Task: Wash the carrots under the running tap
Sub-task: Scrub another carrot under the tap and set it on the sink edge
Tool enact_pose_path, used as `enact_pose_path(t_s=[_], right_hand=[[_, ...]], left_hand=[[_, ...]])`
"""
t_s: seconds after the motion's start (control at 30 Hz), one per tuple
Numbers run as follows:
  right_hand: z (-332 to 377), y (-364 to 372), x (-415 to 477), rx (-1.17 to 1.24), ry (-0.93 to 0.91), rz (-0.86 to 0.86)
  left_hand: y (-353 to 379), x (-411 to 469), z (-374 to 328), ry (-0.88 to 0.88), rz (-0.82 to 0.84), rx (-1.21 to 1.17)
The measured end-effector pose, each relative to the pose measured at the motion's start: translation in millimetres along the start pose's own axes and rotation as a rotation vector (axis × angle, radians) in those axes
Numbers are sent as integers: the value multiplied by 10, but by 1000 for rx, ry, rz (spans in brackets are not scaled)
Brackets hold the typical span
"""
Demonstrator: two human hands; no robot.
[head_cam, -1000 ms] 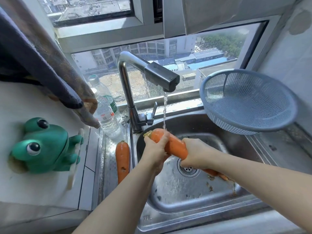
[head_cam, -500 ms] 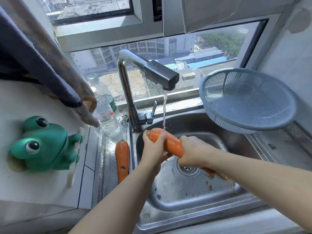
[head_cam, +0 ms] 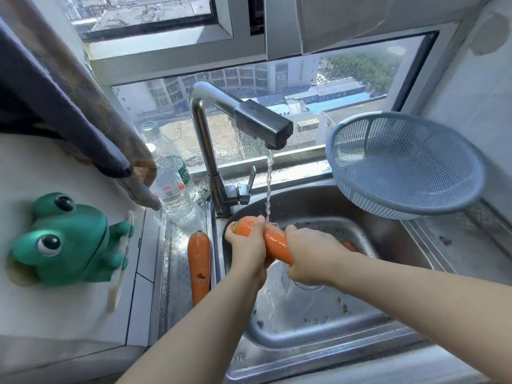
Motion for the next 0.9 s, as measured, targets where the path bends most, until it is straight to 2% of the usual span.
enact_pose_path(t_s=[0.1,0.3,0.4,0.5,0.63,0.73,0.9], right_hand=[[-55,2,2,8,18,11],[-186,-21,40,159,82,119],[-144,-20,31,97,69,50],[-71,-30,4,28,35,17],[-29,-25,-13,-22,9,5],[-70,-32,-8,-4,23,49],[-110,-63,13,42,44,67]], left_hand=[[-1,-21,-25,-20,78,22],[-178,-29,-93,-38,389,56],[-165,-35,-113,-27,358,58],[-70,-46,-73,37,222,108],[13,-28,-22,2,52,103],[-17,2,-23,-40,90,106],[-84,-28,-64,8,285,59]])
Point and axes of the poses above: each hand's wrist, its own x-axis towards the middle knuckle, its own y-axis out of the palm, z = x × y, the point moved 1 cm from there along x, towards the middle knuckle, and after that the axes turned 13 degrees about -z, right-handed, at the moved point
